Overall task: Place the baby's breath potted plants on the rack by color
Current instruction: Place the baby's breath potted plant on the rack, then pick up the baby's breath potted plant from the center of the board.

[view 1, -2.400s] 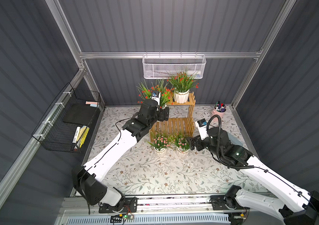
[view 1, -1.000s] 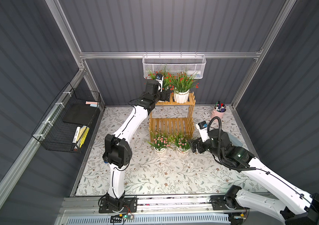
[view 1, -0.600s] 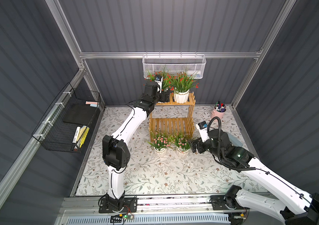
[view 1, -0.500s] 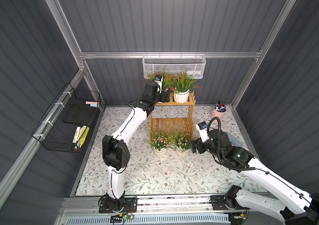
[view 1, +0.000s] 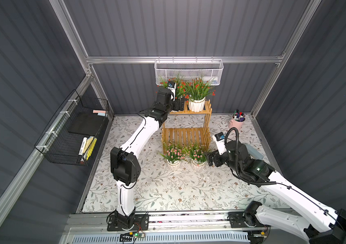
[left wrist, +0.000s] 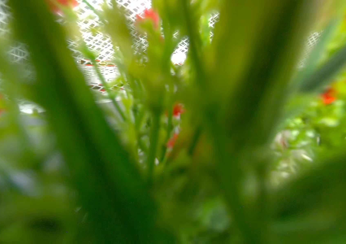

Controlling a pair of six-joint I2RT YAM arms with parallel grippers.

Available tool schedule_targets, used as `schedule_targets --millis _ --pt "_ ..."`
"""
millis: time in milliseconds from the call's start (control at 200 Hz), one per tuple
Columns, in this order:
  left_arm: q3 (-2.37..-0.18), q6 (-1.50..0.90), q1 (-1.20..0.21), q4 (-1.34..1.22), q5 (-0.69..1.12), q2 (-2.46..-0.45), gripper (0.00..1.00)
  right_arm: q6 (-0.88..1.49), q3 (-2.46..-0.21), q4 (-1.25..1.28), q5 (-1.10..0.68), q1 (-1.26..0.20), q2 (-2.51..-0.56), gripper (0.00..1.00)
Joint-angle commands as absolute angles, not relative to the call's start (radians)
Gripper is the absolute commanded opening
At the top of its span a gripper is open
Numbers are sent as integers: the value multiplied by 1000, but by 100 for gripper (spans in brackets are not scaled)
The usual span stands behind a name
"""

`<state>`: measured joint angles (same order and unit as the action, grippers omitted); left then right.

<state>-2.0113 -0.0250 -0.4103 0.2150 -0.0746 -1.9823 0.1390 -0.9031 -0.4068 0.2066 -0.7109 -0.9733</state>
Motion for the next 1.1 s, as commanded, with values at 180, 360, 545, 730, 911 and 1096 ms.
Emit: schedule_targets --millis 180,360,545,730,911,1096 --pt "-1956 -21 -405 219 -84 -1873 100 154 -880 -394 231 -715 -943 99" --pt "-1887 -15 -405 216 -64 -1822 99 159 -882 -398 248 -715 -933 99" --pt "-1798 -17 -405 220 -45 -1726 99 162 -900 -400 225 -715 -927 99" --pt "-1673 -62 -404 221 -42 -1590 99 161 -909 -407 244 -716 -927 99" --pt "-1461 -144 -406 255 -26 -1418 99 162 -923 -406 248 -715 -927 99" --pt "-1123 -182 -480 202 -80 -1213 99 161 -946 -403 227 -715 -951 99"
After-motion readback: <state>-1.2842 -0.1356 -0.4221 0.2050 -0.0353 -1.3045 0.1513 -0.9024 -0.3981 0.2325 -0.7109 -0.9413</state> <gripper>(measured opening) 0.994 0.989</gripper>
